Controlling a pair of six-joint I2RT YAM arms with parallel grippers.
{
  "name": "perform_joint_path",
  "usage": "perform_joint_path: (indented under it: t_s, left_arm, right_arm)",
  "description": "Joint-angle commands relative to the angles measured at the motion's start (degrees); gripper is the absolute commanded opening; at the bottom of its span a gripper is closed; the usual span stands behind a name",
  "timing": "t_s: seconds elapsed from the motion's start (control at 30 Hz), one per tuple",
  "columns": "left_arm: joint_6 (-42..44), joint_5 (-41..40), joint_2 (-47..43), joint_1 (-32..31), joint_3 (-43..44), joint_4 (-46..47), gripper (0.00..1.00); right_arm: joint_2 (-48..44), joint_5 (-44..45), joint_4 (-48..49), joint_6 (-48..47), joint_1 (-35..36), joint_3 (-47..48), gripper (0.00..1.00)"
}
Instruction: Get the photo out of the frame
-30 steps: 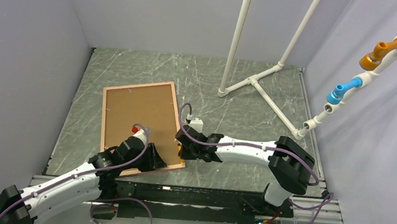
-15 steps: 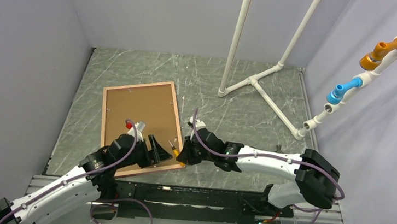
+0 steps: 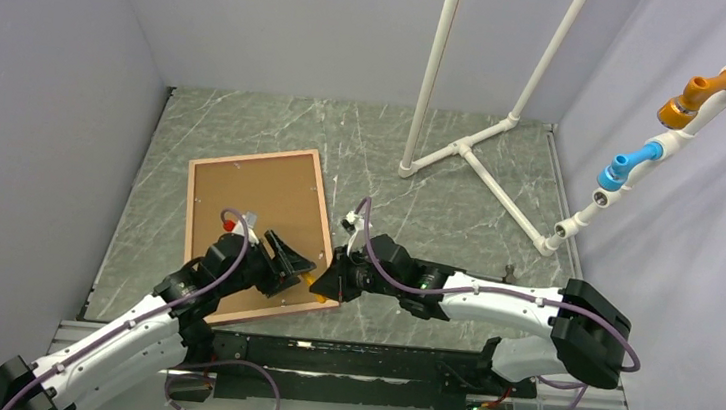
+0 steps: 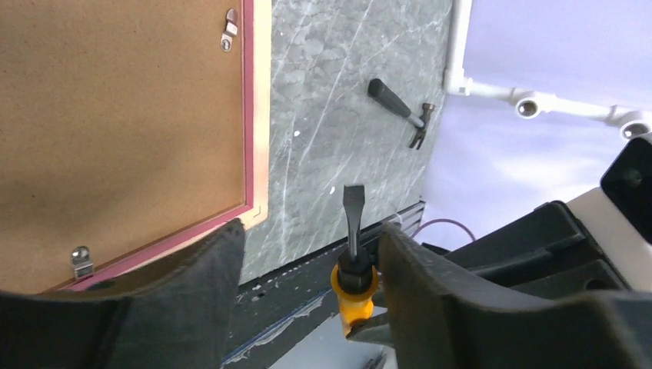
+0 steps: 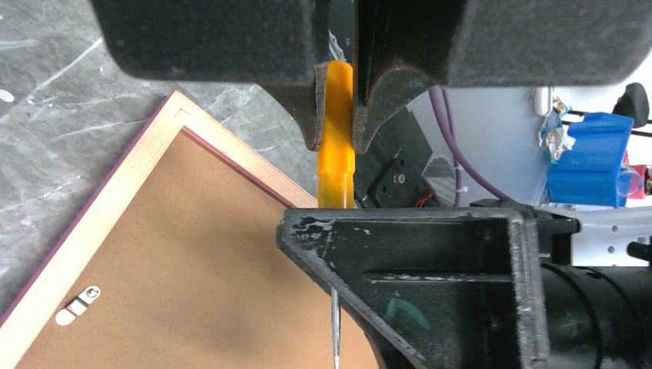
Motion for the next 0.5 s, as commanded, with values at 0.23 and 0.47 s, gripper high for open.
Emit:
perform_joint_path:
  t_s: [0.23, 0.47]
  left_arm:
    - [-4.67, 1.85, -2.58, 1.37, -6.79, 16.65, 0.14]
    - [-5.14, 5.34, -2.79, 2.28, -7.52, 18.49, 0.0]
  right_arm:
    - [-0.29, -0.38, 3.5, -2.3, 1.19, 0.92, 0.0]
    - [2.27, -1.83, 4.16, -1.72, 1.32, 1.55, 0.48]
